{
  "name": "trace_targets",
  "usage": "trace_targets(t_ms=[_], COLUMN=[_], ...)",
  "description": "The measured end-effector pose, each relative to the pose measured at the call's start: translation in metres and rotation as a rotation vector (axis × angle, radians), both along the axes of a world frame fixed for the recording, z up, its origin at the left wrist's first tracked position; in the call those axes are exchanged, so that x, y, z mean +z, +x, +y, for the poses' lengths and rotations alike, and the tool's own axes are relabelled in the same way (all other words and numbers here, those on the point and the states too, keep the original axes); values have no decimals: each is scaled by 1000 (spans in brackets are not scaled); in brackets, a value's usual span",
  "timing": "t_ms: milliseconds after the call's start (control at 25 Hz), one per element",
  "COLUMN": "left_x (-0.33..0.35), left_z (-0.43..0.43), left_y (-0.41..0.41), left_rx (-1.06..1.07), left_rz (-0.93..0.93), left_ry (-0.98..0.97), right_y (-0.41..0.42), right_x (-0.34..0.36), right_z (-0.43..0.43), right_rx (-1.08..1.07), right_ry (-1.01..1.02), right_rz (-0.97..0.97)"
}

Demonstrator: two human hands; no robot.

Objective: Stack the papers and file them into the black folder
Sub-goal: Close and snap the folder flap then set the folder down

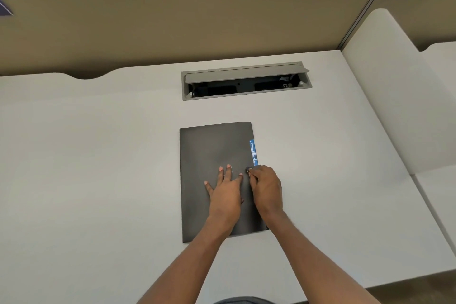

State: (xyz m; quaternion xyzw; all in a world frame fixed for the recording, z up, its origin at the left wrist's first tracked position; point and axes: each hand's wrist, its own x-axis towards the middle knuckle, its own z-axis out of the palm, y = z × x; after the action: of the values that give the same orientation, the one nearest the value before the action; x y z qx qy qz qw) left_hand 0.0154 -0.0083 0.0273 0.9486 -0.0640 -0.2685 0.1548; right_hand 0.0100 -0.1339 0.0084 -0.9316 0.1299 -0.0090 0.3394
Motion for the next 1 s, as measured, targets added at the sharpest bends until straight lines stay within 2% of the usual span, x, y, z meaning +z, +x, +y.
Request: trace_targets(t_ms=[280, 360, 520, 680, 880, 1000], left_x=[1, 3, 7, 8, 7, 8], left_z=[1, 1, 1, 1, 0, -1], left_y=[0, 0, 1, 0, -1, -3], left_rx=[-8, -9, -14, -12, -9, -4], left_rz=[-6, -8, 3, -4, -5, -23], left_ry=[1, 1, 0, -12, -15, -17], right_y=[0, -1, 2, 3, 1, 6], right_x=[3, 5, 8, 9, 14, 16], right_z=[7, 11, 12, 15, 16, 15], right_rx=[21, 106, 119, 230, 339, 336], right_ry=[-100, -238, -278, -462, -568, -548], right_rz=[9, -37, 8, -14, 73, 148])
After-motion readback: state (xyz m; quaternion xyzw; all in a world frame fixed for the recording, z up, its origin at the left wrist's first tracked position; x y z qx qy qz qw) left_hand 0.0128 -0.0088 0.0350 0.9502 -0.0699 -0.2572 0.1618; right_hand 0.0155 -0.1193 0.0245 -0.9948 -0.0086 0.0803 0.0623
